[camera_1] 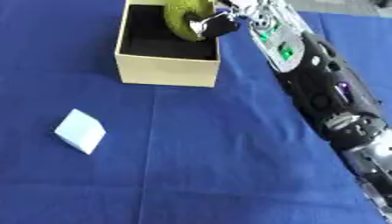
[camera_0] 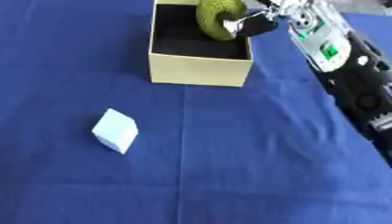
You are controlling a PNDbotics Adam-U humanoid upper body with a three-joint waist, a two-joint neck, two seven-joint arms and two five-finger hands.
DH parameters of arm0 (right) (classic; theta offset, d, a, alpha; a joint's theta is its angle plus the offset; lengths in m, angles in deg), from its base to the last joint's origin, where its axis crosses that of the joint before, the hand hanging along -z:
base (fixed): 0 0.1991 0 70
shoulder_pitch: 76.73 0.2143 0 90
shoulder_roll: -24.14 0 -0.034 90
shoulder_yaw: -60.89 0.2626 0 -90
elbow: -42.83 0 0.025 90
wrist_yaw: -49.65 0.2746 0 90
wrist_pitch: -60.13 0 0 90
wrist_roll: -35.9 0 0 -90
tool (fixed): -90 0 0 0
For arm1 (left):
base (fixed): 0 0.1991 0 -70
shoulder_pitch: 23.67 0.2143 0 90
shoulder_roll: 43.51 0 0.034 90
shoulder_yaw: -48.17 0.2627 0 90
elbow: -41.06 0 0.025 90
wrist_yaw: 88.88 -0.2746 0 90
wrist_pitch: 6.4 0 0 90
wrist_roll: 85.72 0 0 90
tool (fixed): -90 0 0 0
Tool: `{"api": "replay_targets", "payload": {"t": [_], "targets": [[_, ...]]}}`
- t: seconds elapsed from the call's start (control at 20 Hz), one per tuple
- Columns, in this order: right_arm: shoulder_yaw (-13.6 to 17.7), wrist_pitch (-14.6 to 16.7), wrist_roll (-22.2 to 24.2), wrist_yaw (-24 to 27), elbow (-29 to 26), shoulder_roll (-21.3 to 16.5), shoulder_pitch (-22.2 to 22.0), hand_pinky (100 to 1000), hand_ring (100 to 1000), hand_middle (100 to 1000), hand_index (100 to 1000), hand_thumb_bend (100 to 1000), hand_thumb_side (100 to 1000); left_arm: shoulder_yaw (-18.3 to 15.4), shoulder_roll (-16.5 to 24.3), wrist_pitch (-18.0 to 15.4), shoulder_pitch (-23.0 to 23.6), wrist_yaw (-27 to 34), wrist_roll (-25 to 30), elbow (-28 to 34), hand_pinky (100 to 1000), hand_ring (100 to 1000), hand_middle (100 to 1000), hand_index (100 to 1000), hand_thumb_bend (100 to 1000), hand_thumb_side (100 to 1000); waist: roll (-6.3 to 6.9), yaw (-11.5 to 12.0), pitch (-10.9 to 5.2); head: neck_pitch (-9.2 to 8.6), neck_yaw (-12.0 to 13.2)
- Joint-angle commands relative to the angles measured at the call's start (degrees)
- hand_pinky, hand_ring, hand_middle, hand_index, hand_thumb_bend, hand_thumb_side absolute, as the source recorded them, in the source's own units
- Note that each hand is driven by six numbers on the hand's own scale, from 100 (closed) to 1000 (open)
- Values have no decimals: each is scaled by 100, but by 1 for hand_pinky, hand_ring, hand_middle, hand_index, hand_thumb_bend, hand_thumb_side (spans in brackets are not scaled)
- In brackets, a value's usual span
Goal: Pick up objects on the table and place them in the box.
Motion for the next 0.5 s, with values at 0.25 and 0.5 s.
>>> {"api": "replay_targets", "payload": {"t": [0.25,0.5], "targets": [[38,109,226,-537,-43,-66,113,890,826,739,903,100,165,20,39,16,-53,59,56,108,819,707,640,777,100,639,34,-9,-128,-25,-24],[126,30,125,-1210,-39,-54,121,942,878,770,940,100,483,35,27,35,-47,76,94,108,819,707,640,777,100,639,38,-24,-148,-10,-14]]}}
